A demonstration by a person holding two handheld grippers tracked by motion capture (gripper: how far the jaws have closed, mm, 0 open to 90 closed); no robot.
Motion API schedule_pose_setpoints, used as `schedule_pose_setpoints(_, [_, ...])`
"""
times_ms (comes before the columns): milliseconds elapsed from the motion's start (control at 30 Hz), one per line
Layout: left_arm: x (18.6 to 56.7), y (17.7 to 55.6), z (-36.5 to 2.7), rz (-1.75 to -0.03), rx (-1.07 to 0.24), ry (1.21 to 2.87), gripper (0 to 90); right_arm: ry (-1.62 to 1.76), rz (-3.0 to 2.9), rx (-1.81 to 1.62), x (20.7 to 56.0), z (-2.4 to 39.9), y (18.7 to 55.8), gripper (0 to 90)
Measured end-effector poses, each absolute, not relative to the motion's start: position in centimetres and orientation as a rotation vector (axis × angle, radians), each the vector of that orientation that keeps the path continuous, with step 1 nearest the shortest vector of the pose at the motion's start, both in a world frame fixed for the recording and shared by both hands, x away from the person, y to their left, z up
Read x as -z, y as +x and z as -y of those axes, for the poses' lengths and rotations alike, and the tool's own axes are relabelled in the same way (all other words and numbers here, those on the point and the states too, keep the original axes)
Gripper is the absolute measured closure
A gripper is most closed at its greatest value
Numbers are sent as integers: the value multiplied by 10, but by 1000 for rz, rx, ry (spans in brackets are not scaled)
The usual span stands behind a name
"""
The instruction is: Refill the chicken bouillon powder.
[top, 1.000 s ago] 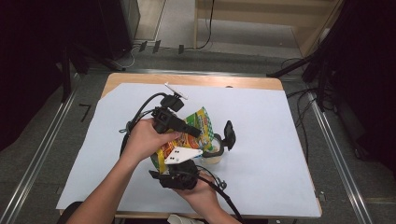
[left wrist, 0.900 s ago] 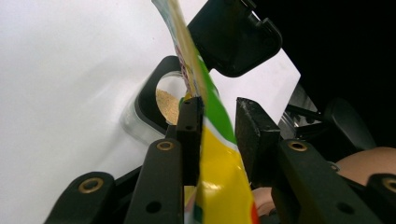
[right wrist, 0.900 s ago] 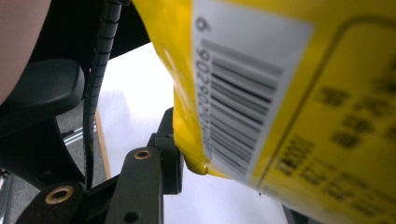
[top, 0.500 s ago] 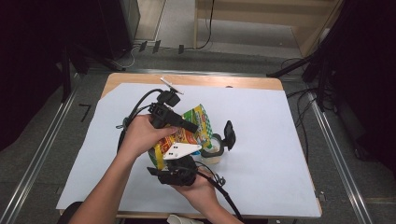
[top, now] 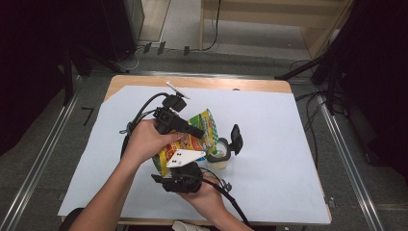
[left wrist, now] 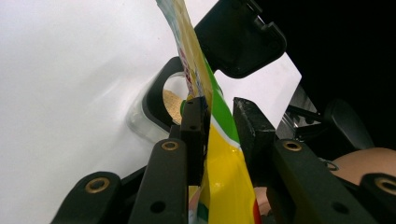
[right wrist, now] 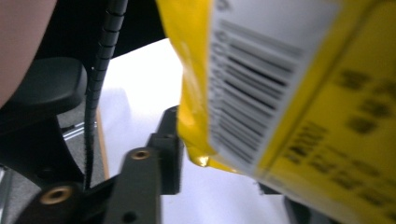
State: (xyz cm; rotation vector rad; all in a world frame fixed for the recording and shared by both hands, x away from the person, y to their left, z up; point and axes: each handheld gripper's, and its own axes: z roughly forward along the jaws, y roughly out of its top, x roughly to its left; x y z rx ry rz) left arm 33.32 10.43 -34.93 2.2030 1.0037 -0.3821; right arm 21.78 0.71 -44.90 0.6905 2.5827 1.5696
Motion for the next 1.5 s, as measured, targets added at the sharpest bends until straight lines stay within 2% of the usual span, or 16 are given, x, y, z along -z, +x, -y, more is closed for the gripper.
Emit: schedule_pose_setpoints(1500, [341,328,-98,-981,327,2222,734,780,-2555,-1673,447,-7,217,650])
